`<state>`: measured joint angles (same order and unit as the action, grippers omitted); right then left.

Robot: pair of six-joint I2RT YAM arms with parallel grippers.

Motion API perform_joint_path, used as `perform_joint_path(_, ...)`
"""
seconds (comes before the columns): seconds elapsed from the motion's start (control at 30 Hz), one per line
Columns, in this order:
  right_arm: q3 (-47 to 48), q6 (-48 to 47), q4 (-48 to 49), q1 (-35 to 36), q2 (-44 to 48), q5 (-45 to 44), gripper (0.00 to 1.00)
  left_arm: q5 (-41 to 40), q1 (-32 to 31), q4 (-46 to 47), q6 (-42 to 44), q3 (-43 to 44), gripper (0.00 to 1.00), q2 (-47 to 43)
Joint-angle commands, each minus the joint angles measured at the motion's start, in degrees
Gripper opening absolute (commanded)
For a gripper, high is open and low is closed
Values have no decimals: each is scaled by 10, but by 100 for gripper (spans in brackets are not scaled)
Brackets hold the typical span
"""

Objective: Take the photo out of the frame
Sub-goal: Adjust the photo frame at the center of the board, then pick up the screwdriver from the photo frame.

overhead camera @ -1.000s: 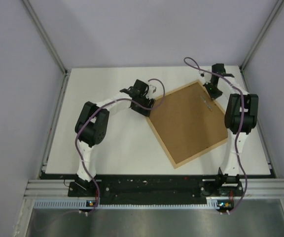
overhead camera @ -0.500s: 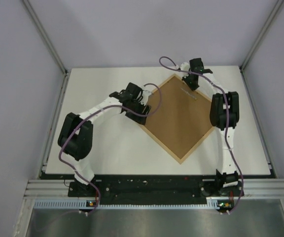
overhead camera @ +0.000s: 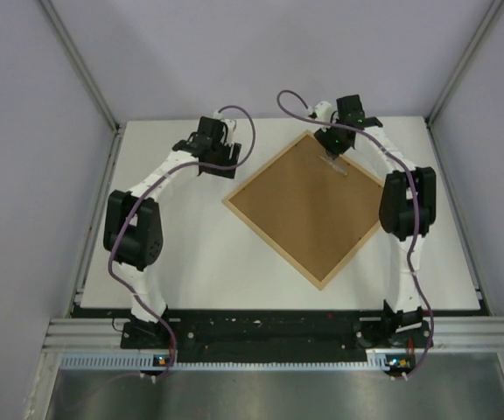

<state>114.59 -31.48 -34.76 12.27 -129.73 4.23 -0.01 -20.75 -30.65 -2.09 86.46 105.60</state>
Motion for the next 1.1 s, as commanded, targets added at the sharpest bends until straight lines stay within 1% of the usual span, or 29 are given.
perform_joint_path(0.0,-101,-51,36,0,121,49,47,-51,17,46,-20,90,71,93)
perform_joint_path(0.07,-138,-77,44,-1,135,50,47,-43,21,41,-22,130,70,140)
perform_joint_path(0.2,-166,-107,43,-5,128,57,44,-31,23,21,-32,194,70,204)
perform_joint_path(0.33,-167,-119,43,-15,113,73,43,-41,23,26,-42,200,69,222)
perform_joint_path(0.43,-158,-127,44,-18,89,73,43,-27,23,16,-37,189,68,222)
perform_joint_path(0.57,-134,-131,37,-24,55,76,43,-7,16,-6,-42,150,66,199)
perform_joint_path(0.67,-109,-132,28,-28,32,85,43,-3,7,-9,-46,91,65,163)
perform_joint_path(0.7,-101,-133,23,-28,26,86,43,15,2,-9,-45,69,65,152)
perform_joint_path(0.9,-51,-132,7,-40,-10,96,43,38,-26,-10,-54,-39,63,85)
perform_joint_path(1.07,-9,-138,-48,-52,-38,132,39,76,-60,-15,-65,-106,62,47)
